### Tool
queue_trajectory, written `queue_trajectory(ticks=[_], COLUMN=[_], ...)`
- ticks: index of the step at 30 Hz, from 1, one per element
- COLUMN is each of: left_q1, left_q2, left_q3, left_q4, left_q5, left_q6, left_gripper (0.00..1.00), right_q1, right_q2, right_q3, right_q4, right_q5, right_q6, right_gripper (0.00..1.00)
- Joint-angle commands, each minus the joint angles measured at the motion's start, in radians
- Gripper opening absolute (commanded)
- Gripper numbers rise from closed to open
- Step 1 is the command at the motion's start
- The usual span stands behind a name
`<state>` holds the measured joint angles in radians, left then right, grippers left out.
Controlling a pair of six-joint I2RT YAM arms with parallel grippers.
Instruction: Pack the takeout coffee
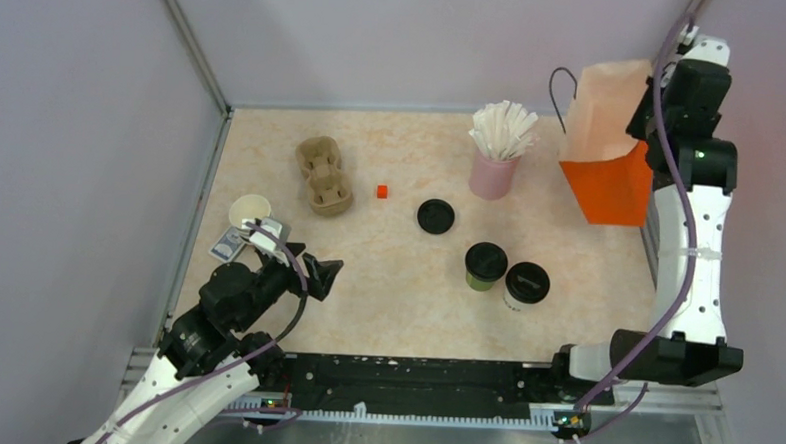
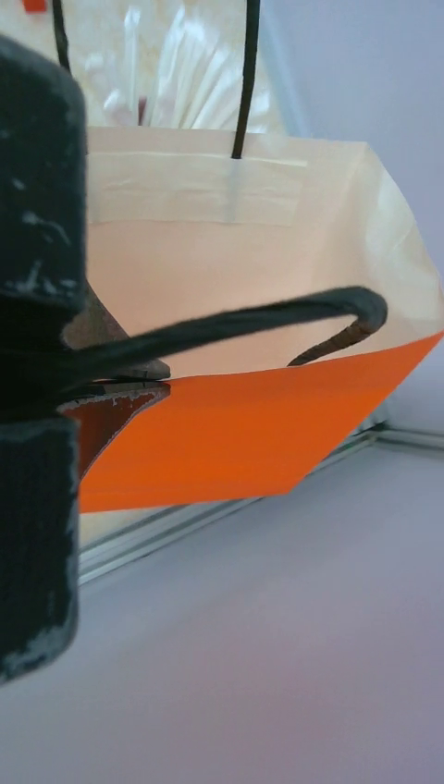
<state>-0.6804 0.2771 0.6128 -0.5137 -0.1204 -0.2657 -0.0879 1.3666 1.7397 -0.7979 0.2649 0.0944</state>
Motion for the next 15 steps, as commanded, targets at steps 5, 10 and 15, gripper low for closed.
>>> queue_trajectory(ticks=[5,10,15], left_q1=[0.005,0.005,0.005], left_q2=[-0.009,-0.031,-0.029], left_q3=[-0.003,0.003,0.048], left_q4=[0.048,0.042,0.007], left_q5=[-0.005,-0.056,-0.131], left_q6=[0.008,0.003,-0.015], left_gripper=[0.99,0.99,0.99], right_q1=[0.049,0.143,0.246], right_q2=[-0.059,-0.152,-0.199], right_q3=[0.279,0.234,0.137], right_q4=[-0.088,0.047,0.148], right_q5=[-0.270,-0.488,-0.623], right_q6=[0.013,0.098,0.198], right_gripper=[0.00,0.00,0.00])
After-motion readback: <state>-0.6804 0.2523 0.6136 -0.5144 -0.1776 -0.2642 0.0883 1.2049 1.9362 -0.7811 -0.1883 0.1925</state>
